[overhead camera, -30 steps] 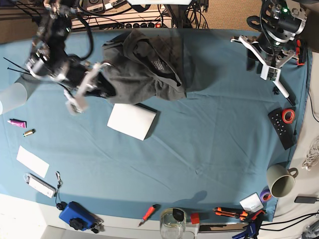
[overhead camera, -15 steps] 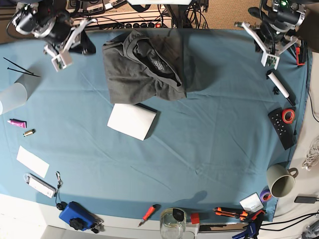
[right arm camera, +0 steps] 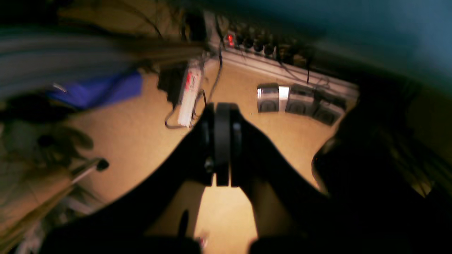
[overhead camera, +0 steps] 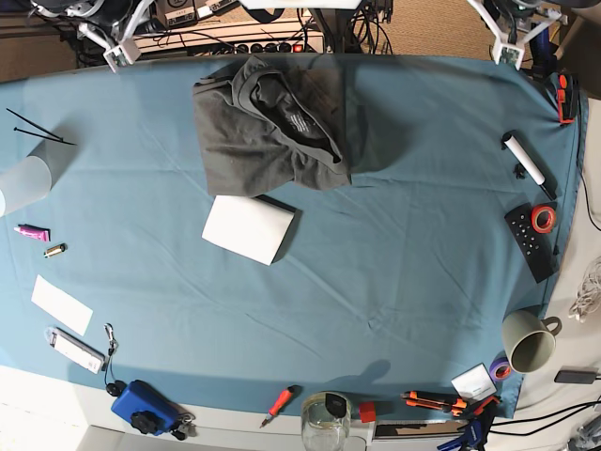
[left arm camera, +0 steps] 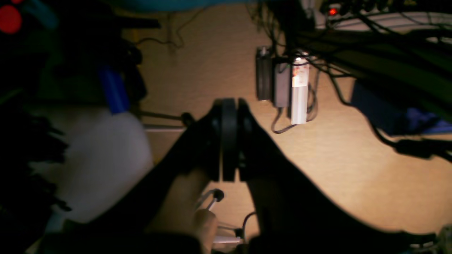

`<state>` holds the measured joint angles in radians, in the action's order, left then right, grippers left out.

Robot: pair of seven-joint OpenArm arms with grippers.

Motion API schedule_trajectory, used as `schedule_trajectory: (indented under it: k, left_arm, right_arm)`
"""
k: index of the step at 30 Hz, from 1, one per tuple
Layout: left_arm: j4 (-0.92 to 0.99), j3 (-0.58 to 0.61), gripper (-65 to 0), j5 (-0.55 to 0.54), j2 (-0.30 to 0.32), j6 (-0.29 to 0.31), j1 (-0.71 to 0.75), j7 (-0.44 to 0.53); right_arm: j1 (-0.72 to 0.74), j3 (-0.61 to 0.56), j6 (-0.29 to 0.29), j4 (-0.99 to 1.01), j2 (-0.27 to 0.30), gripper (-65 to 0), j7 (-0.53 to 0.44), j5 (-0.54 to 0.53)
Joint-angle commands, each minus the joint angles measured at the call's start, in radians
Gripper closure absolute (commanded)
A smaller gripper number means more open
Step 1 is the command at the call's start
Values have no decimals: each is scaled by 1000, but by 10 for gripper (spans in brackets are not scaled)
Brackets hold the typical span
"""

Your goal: Fold the T-shirt properly

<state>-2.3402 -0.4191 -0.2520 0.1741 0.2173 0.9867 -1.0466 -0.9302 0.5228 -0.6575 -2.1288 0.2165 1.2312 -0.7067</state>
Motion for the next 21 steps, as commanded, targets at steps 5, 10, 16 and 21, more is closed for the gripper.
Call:
schedule_trajectory:
  k: [5,10,16,21]
  left_arm:
    - [83,-2,0,-3,0,14,13,34]
    - [293,-2,0,-13,-18,43,1,80]
    - [621,-2,0,-11,-43,98,-130,148]
    - [910,-2,0,76,-40,98,-298,223]
  right_arm:
    - [40,-41,-41,259,11,0,-6,35]
    - [125,-74,-41,494,14,0,-10,55]
    - [248,-131,-41,751,19,0,-82,171]
    - [346,-244,-41,946,58,0,-220,285]
